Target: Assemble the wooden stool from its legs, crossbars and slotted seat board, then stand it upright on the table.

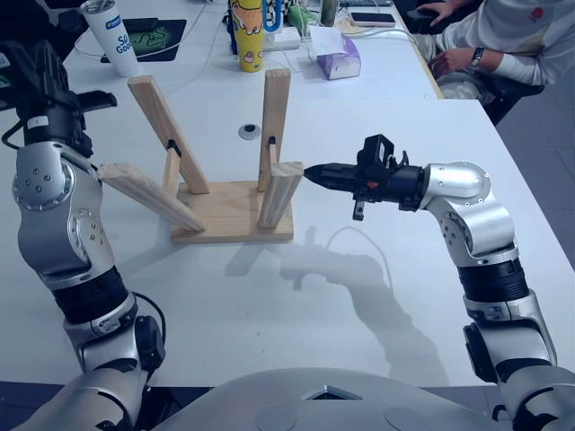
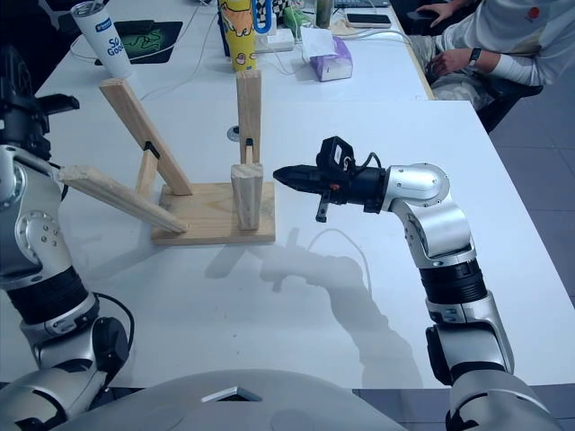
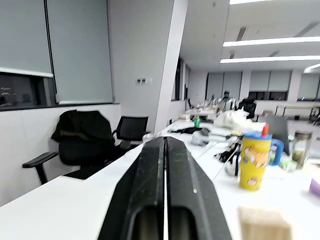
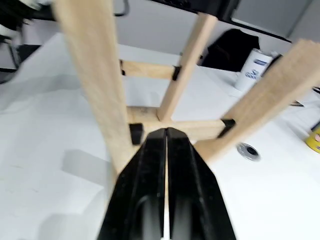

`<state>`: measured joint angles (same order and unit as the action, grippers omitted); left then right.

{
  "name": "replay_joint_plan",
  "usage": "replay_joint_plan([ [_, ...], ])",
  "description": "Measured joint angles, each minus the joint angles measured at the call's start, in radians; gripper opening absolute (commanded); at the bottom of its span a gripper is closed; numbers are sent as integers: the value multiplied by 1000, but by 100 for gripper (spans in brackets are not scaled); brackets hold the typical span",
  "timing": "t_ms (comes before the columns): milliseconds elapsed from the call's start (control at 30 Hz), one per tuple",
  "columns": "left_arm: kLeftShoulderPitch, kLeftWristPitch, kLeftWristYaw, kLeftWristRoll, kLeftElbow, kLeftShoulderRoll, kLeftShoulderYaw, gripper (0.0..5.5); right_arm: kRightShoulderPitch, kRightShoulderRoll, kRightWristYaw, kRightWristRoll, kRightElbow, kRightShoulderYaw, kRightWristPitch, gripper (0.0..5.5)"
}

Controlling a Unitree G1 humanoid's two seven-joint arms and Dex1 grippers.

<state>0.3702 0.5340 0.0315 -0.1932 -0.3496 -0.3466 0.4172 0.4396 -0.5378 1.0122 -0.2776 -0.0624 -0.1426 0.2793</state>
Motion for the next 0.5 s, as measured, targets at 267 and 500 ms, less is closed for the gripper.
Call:
replay_joint_plan([
  [267, -393, -47, -312, 35, 166, -190, -17, 1, -153, 14, -322, 194, -40, 3, 174, 0],
  [500, -583, -60, -517, 81, 209, -259, -206, 1, -273, 176, -520, 255, -158, -114, 391, 0],
])
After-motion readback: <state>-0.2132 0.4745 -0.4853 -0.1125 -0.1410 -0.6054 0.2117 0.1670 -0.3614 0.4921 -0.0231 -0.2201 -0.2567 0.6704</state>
